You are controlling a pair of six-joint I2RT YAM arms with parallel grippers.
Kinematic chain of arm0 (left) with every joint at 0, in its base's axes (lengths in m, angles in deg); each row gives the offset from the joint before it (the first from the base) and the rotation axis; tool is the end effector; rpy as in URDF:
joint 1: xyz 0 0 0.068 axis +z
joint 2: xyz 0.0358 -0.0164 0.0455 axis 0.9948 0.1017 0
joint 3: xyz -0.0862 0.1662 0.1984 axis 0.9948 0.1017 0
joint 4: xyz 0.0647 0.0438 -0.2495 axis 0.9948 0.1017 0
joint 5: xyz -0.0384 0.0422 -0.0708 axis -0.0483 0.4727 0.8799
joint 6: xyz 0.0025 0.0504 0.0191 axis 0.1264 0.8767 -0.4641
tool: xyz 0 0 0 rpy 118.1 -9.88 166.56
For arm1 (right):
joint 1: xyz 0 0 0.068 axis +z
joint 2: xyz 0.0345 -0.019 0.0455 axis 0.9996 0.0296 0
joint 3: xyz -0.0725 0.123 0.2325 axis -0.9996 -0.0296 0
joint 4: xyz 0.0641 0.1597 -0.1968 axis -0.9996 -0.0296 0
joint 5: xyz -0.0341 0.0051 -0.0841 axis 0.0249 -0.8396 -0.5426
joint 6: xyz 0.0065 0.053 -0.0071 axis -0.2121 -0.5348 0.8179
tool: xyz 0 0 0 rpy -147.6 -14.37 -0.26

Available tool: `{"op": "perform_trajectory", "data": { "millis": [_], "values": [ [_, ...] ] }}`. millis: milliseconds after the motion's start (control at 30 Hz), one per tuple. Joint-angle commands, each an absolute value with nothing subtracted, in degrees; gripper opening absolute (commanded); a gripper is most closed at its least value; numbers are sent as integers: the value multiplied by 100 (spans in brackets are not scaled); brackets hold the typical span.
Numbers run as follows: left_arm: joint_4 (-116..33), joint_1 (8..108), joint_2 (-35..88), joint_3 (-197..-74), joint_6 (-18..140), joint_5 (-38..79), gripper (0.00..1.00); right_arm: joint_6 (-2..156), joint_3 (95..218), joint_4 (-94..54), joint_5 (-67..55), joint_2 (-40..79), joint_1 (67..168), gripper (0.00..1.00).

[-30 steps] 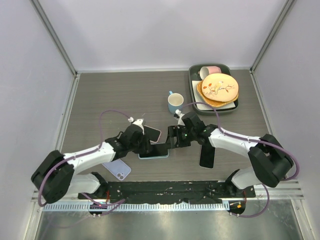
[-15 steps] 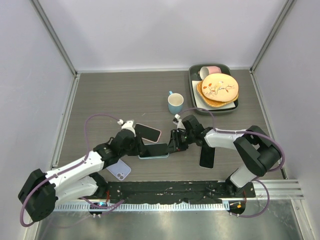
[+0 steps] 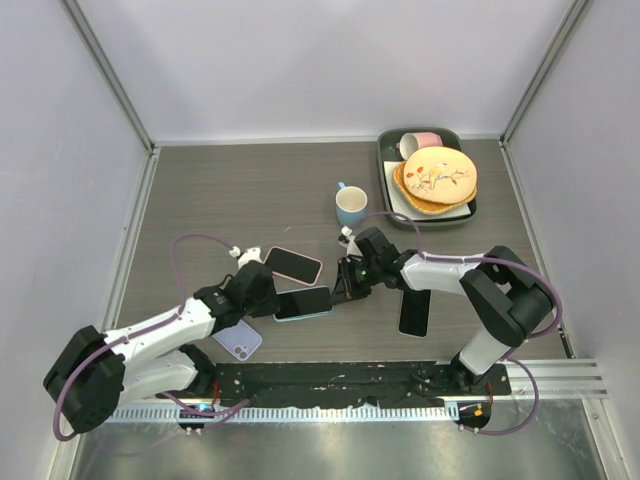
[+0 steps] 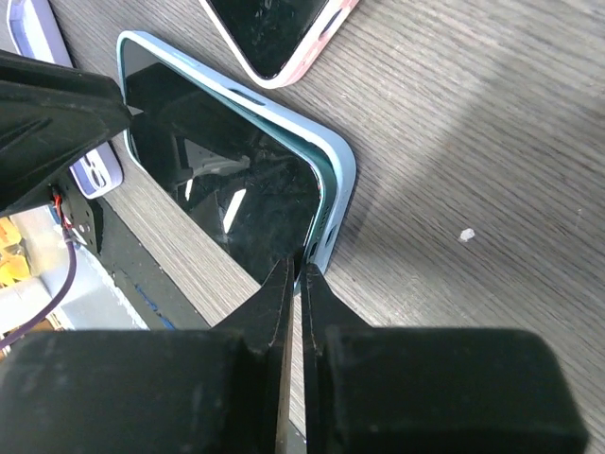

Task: Put the phone into the phone case

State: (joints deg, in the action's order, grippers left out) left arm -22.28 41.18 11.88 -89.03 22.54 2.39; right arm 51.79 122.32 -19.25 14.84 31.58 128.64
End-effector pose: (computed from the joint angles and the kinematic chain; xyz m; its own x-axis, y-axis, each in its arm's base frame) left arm 0.1449 -0.1266 0.1657 -0.8264 -0.2560 -0.5015 -0.0567 0.9240 -0.3782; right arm 0.2178 0.2067 0.1396 -0.9267 -0.1718 -0.3343 -0.3574 0.6780 0.6423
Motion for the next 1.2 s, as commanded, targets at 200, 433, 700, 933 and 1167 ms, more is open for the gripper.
{"op": "perform_trajectory", "data": {
  "millis": [200, 433, 700, 933, 1167],
  "values": [
    [-3151, 4145, 1911, -8465, 1640, 810, 22, 5398, 12576, -2076, 652, 4006, 13488, 2],
    [-3389, 4153, 2368, -8622, 1807, 986, 21, 5468, 12699, -2224, 196, 4419, 13822, 1],
    [-3556, 4145, 2667, -8816, 1948, 1153, 21, 5671, 12883, -2646, -657, 4788, 14191, 1],
    [-3609, 4145, 2861, -9027, 2097, 1224, 22, 5662, 13348, -3112, -1070, 5377, 14437, 1],
    [-3609, 4145, 3019, -9229, 2211, 1391, 22, 5662, 13595, -3332, -1290, 5834, 14569, 1]
  ]
}}
